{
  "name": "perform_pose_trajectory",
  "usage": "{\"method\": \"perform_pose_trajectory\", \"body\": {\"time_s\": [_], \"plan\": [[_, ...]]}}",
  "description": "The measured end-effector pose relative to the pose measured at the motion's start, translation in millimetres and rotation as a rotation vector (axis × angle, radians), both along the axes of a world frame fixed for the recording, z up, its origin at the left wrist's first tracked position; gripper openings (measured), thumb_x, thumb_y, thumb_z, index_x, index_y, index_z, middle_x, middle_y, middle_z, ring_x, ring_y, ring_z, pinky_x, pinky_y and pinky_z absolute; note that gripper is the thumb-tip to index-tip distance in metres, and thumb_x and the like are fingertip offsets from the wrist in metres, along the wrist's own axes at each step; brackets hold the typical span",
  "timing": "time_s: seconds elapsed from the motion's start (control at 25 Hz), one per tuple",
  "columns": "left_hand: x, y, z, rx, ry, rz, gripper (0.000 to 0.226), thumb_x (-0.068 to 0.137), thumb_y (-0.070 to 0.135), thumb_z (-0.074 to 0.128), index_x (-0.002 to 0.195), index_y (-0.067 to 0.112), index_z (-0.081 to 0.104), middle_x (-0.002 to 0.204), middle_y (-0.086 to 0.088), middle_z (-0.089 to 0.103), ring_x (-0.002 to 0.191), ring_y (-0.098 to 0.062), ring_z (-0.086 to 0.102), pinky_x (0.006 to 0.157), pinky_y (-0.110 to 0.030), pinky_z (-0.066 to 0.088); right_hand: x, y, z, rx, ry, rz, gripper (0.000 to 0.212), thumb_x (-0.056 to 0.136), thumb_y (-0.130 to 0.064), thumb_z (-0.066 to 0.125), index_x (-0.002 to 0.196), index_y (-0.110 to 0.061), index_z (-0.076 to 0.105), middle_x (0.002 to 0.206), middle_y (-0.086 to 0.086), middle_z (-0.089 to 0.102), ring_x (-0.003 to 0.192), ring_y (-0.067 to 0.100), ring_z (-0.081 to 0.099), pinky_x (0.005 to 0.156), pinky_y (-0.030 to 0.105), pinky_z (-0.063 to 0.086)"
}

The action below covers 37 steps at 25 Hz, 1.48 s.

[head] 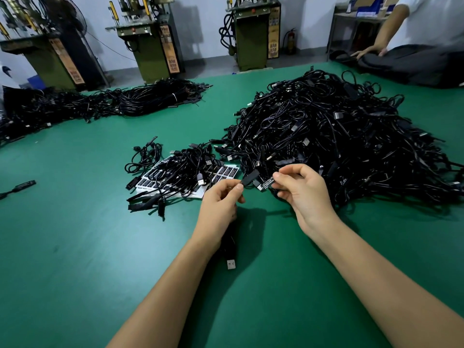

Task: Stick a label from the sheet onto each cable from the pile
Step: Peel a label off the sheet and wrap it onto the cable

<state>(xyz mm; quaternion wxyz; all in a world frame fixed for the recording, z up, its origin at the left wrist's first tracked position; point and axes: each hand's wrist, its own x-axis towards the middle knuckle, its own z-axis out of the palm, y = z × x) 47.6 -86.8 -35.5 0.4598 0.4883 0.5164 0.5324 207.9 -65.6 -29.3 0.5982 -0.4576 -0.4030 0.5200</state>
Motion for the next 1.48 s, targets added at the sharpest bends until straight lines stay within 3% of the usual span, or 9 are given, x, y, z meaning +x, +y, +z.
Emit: {"method": "perform_pose_trajectory", "body": {"time_s": [0.16, 0.32, 0.48, 1.48], "plan": [[2.3, 1.9, -2.4, -0.034, 0.142, -0.038, 0.015, 0.096, 0.009, 0.052, 0.082, 0.012, 0.058, 0.059, 0.003, 0.062, 0.053, -0.016, 0.053, 0.041, -0.019, 0.036, -5.3, -3.7, -10.4, 0.086, 0.005, -0.005, 0.017, 0.085, 0.002, 0.067, 0.081, -0.013, 0.060, 0.067, -0.005, 0.068, 0.066, 0.009, 0.066, 0.060, 0.019, 0.051], [1.6, 4.6, -4.0, -0.067, 0.273, -0.071, 0.012, 0.097, 0.014, 0.052, 0.091, 0.010, 0.062, 0.064, 0.007, 0.066, 0.047, -0.007, 0.046, 0.044, -0.014, 0.034, -7.0, -3.8, -11.5, 0.115, 0.037, -0.031, 0.018, 0.085, 0.001, 0.068, 0.079, -0.014, 0.059, 0.068, -0.005, 0.069, 0.067, 0.009, 0.067, 0.060, 0.019, 0.051], [2.2, 5.5, -3.3, -0.084, 0.230, -0.100, 0.013, 0.097, 0.012, 0.052, 0.101, 0.010, 0.064, 0.068, 0.007, 0.067, 0.043, -0.004, 0.042, 0.043, -0.012, 0.034, -10.8, -5.4, -12.8, 0.132, 0.021, -0.040, 0.019, 0.084, 0.001, 0.069, 0.080, -0.015, 0.058, 0.067, -0.006, 0.069, 0.067, 0.008, 0.067, 0.058, 0.018, 0.049], [0.3, 7.1, -7.1, -0.116, 0.119, -0.142, 0.010, 0.092, 0.004, 0.057, 0.096, 0.012, 0.061, 0.077, 0.002, 0.075, 0.038, -0.003, 0.033, 0.039, -0.011, 0.031, -19.3, -7.6, -13.5, 0.069, -0.085, -0.097, 0.016, 0.083, -0.002, 0.071, 0.077, -0.014, 0.060, 0.066, -0.003, 0.068, 0.066, 0.007, 0.067, 0.055, 0.017, 0.049]]}}
